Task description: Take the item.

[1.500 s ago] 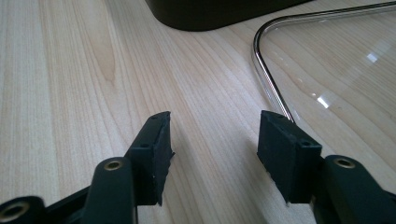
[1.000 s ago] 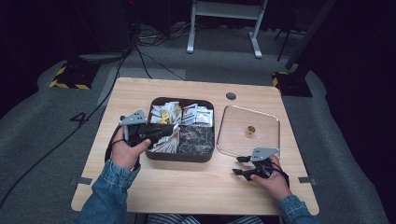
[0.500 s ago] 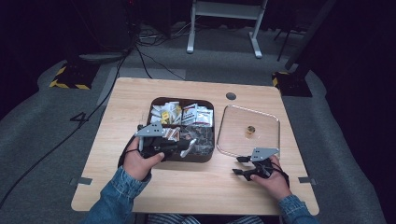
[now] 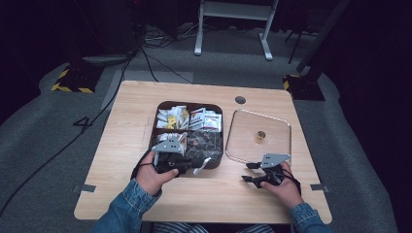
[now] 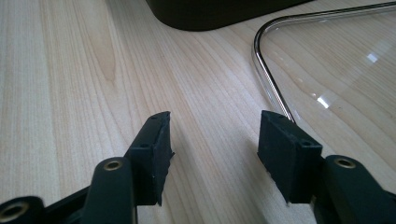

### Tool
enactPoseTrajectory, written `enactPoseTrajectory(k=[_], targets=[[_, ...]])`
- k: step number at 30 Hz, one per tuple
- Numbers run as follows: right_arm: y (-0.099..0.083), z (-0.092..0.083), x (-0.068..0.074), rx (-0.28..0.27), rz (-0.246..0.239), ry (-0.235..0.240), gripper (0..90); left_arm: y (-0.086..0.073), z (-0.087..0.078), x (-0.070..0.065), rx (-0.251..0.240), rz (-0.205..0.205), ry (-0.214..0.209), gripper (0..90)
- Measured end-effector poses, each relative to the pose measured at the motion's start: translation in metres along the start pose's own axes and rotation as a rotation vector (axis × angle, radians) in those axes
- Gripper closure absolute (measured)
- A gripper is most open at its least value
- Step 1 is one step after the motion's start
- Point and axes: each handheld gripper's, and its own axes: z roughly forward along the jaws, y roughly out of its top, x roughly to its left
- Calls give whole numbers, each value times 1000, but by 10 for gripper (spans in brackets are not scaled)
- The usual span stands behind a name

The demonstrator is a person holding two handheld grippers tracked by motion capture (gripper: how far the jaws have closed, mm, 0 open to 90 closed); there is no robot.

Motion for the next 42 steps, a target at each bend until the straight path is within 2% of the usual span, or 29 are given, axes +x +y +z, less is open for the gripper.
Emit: enactPoseTrajectory(k=[8,14,24,36,42], targets=[[0,0,0,0,0,0,448,-20,19,3,92,1,-5,890],[0,0,0,0,0,0,448,-29,32,5,131,-13,-19,890],[0,0,0,0,1,0,448,-39,46,10,245,-43,1,890],[0,0,0,0,0,0,447,-43,57,5,290,-11,10,888],[0,0,0,0,0,0,447,-44,59,4,289,-11,8,888]])
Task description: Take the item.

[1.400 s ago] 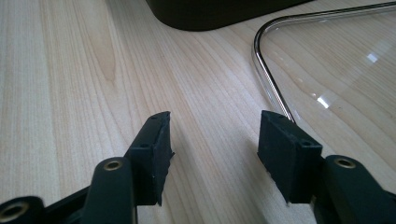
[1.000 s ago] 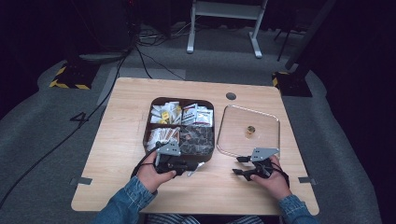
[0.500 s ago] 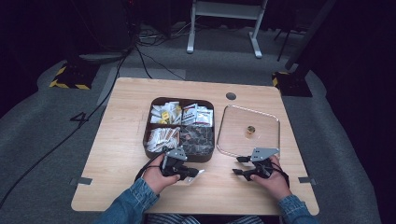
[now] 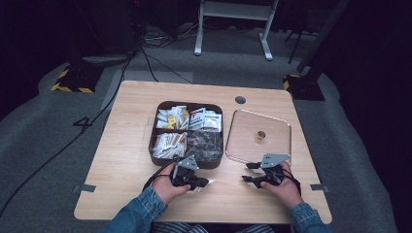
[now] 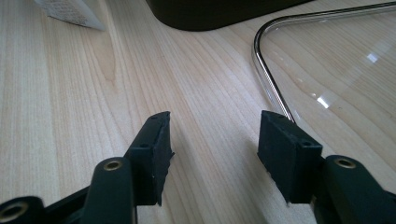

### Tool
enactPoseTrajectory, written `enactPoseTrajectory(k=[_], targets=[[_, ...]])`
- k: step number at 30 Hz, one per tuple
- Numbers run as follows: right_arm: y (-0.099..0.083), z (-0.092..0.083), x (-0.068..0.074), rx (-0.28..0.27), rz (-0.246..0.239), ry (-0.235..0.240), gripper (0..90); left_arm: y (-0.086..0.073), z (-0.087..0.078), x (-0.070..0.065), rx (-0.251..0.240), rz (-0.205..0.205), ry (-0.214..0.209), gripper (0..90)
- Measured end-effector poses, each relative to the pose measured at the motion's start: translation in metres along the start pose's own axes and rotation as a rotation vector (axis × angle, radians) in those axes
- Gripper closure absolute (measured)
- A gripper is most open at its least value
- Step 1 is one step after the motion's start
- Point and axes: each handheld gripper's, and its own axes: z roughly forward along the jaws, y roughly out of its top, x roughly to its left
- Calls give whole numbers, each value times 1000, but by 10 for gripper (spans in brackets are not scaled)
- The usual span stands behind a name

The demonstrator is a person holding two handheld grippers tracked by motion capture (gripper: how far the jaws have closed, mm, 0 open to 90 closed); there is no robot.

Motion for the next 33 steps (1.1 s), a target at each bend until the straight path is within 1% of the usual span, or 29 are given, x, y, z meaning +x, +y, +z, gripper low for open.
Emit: enactPoseTrajectory(k=[3,5,6,8,11,15,18,21,22,24,28,32,33], targets=[[0,0,0,0,0,0,447,0,1,0,4,1,-3,887],[0,0,0,0,0,0,447,0,1,-1,5,-6,-9,876],[0,0,0,0,0,0,447,0,2,-2,8,-16,-11,846],[0,0,0,0,0,0,447,1,3,-3,6,-24,3,720],[0,0,0,0,0,0,447,3,2,-6,-14,-25,-1,647],[0,0,0,0,1,0,447,5,-5,-7,-49,-29,8,599],[0,0,0,0,0,0,447,8,-12,-7,-79,-32,29,562],[0,0,0,0,0,0,447,11,-21,-8,-117,-33,58,524],[0,0,0,0,0,0,447,12,-24,-8,-124,-36,65,516],[0,0,0,0,0,0,446,14,-28,-9,-141,-39,92,497],[0,0,0,0,3,0,443,14,-35,-10,-150,-39,154,461],[0,0,0,0,3,0,443,12,-37,-11,-149,-45,219,430],[0,0,0,1,4,1,442,12,-38,-10,-149,-48,225,429]])
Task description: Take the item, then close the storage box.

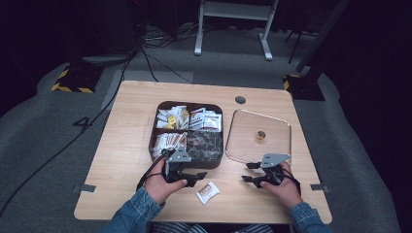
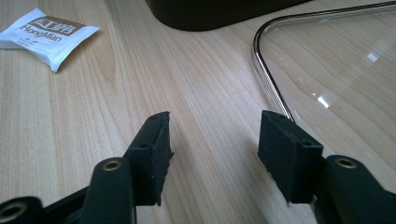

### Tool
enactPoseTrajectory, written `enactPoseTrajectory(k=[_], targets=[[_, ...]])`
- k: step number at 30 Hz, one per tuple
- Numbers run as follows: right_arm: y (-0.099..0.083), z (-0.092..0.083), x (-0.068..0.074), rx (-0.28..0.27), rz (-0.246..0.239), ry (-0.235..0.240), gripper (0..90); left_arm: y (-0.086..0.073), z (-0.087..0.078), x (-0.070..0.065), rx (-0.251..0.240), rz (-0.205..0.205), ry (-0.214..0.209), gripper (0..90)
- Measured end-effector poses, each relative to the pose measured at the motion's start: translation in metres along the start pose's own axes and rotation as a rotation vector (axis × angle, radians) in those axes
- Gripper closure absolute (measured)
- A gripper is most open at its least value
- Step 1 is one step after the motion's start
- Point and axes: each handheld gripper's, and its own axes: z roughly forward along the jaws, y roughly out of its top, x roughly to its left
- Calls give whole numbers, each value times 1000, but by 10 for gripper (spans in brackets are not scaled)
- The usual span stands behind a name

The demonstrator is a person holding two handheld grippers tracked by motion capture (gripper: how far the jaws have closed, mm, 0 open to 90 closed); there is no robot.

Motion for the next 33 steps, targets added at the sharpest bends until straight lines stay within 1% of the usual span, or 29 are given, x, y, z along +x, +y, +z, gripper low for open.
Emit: enactPoseTrajectory(k=[4,7,10,12,14,16,17,18,20,21,22,26,30,32,33], targets=[[0,0,-1,-1,3,2,439,1,-8,3,-28,-18,29,429],[1,1,-1,-2,3,1,440,2,-15,6,-53,-26,47,461],[1,1,1,1,4,-17,426,4,-21,9,-65,-27,64,454],[1,1,0,1,9,-17,423,3,-25,11,-77,-36,76,450],[1,1,0,4,17,-24,403,2,-30,14,-82,-42,95,445],[2,2,0,6,28,-37,378,0,-35,16,-91,-43,124,445],[2,2,0,6,38,-47,365,-1,-37,17,-92,-48,129,445],[3,3,0,-2,49,-50,371,-2,-40,17,-101,-52,142,445],[6,1,-1,-30,61,-41,404,-3,-46,18,-113,-66,160,445],[9,-1,-3,-43,66,-44,401,-4,-50,18,-114,-67,171,445],[12,-3,-5,-60,70,-51,401,-5,-53,19,-121,-64,183,446],[21,-15,-15,-111,97,-93,392,-12,-62,22,-117,-73,238,449],[26,-26,-28,-129,115,-158,399,-21,-71,25,-115,-93,275,436],[28,-30,-34,-136,129,-186,404,-25,-74,27,-112,-96,304,408],[29,-33,-37,-144,137,-197,405,-28,-76,28,-104,-94,322,379]])
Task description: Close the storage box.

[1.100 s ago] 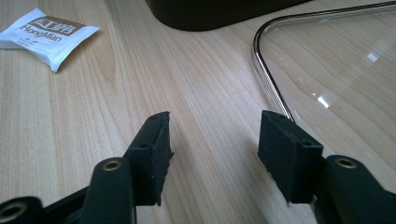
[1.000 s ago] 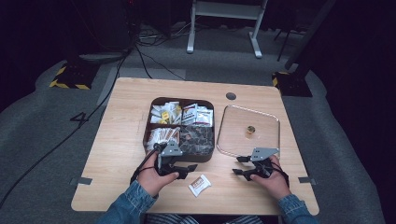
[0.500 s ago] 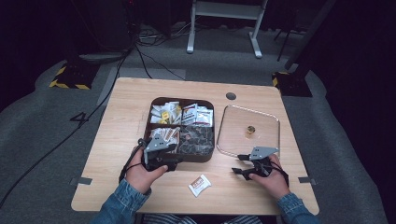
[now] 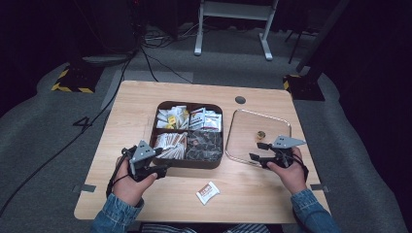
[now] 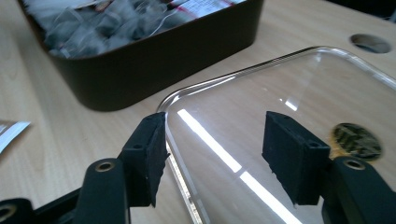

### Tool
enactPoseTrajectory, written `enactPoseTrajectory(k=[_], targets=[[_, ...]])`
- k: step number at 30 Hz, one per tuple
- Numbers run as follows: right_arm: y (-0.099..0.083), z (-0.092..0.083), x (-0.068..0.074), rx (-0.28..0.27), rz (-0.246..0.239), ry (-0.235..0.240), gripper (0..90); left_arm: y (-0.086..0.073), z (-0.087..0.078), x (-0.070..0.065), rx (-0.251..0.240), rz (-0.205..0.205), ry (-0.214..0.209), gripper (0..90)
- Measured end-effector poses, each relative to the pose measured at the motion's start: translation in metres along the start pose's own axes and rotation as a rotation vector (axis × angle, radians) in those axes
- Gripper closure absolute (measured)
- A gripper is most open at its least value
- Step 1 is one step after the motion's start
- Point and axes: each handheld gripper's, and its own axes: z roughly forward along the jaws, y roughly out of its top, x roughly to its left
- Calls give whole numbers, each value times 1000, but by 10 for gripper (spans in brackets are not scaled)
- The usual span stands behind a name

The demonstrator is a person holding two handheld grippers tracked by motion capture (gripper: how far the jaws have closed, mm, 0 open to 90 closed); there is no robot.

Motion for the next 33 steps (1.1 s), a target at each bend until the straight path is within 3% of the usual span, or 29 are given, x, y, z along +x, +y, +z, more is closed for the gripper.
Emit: enactPoseTrajectory(k=[2,8,16,23,28,33], targets=[[2,-2,-6,-7,12,-24,405,-4,-3,4,8,7,35,358],[2,-2,-22,4,52,-89,381,-14,-12,15,27,-36,80,332],[1,-6,-50,15,128,-196,238,-30,-15,31,88,-62,138,301],[-10,4,-67,44,187,-233,209,-45,-10,47,154,-95,164,285],[-9,11,-71,54,192,-232,217,-53,-5,55,198,-112,169,267],[-12,22,-74,101,188,-222,243,-61,0,64,219,-111,211,269]])
